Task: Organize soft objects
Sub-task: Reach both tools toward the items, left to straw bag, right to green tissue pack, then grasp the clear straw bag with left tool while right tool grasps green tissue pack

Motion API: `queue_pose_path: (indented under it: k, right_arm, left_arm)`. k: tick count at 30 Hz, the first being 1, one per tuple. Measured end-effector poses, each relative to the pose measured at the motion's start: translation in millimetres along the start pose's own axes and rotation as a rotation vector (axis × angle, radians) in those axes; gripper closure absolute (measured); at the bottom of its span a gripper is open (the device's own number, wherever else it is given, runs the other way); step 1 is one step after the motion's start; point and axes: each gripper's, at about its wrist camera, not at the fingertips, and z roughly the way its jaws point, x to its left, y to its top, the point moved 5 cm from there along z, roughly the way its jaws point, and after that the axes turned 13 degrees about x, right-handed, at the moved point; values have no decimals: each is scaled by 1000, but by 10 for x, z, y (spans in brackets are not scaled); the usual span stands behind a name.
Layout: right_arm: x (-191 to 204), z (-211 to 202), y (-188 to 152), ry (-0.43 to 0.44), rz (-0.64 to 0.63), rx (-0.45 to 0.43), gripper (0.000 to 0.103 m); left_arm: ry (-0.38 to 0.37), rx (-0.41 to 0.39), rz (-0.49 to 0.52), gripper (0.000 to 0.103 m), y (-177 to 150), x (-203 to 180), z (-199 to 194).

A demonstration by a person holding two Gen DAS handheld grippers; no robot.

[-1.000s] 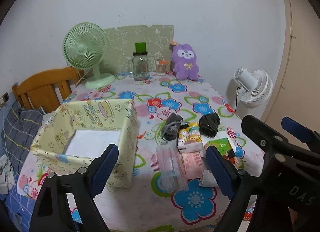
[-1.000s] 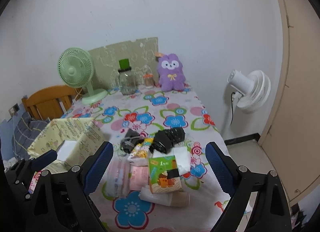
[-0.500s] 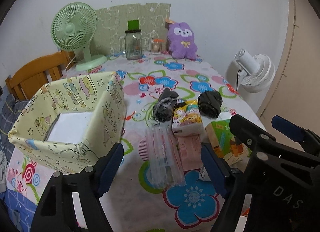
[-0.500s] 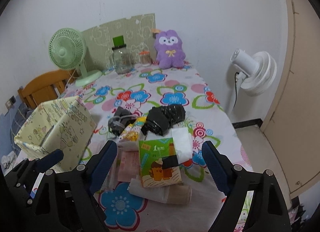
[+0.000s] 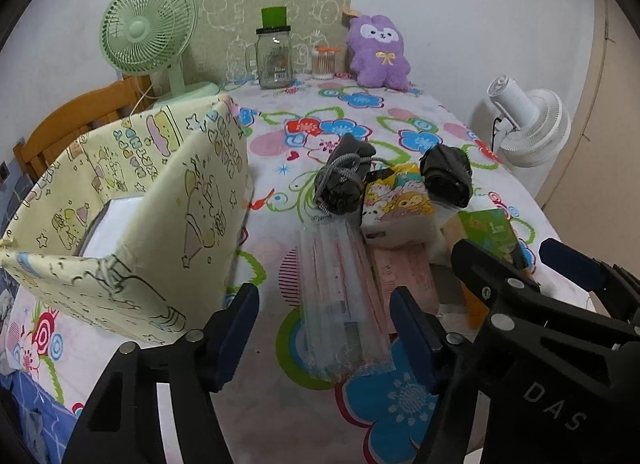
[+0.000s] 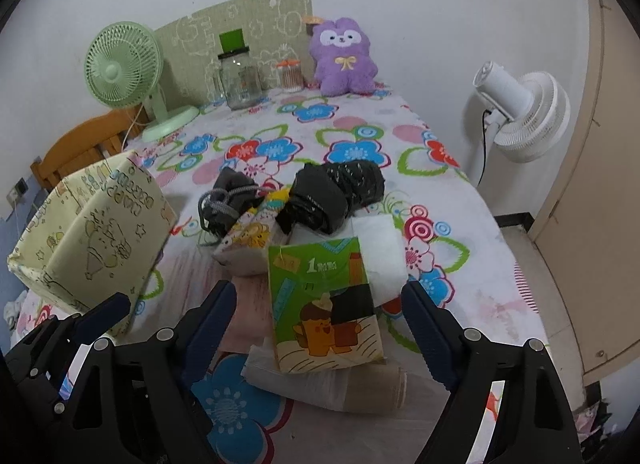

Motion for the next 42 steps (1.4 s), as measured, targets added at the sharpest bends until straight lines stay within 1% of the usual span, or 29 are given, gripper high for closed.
queue_pose_path:
  k: [5, 7, 8, 10, 12, 13, 16, 18, 21, 27, 33, 39, 42]
  right_arm:
    - [-5, 129, 3, 6, 6, 29, 21]
    - [-13, 196, 5, 6, 6, 44, 24]
    - [-13, 222, 4, 7, 6, 52, 28]
    - [-14, 263, -1, 5, 6, 65, 31]
    - [-27, 275, 1, 2, 9, 67, 39]
    - [-37, 277, 1, 2, 12, 68, 41]
    - [-44, 280, 7, -3, 13, 67, 45]
    - [-41, 274, 3, -7, 11, 64, 45]
    - [-41, 256, 2, -6, 14, 64, 46]
    - [-33, 165, 31, -4, 17, 46, 46]
    - [11, 7, 65, 0, 7, 17, 46]
    - [34, -123, 84, 1, 1, -12, 46]
    - [63, -188, 77, 4, -5, -26, 46]
  left_arm:
    - [2, 21, -1, 37, 13, -6, 94]
    - [-2, 36, 4, 40, 10, -24, 143]
    - [-4, 41, 5, 41, 10, -31, 162]
    - [-5, 54, 7, 47, 10, -45, 203]
    - [-5, 56, 5, 52, 18, -45, 216]
    - [-3, 58, 6, 57, 25, -43, 225]
    - [-16, 77, 11, 64, 30, -53, 260]
    - [-17, 79, 18, 68, 32, -67, 260]
    - [-17, 68, 22, 70, 35, -68, 223]
    - [-33, 59, 20, 71, 52, -90, 133]
    - [-35, 26, 26, 71, 76, -123, -16]
    - [-32, -1, 30, 79, 105, -127, -149]
    - [-28, -8, 30, 80, 98, -125, -200]
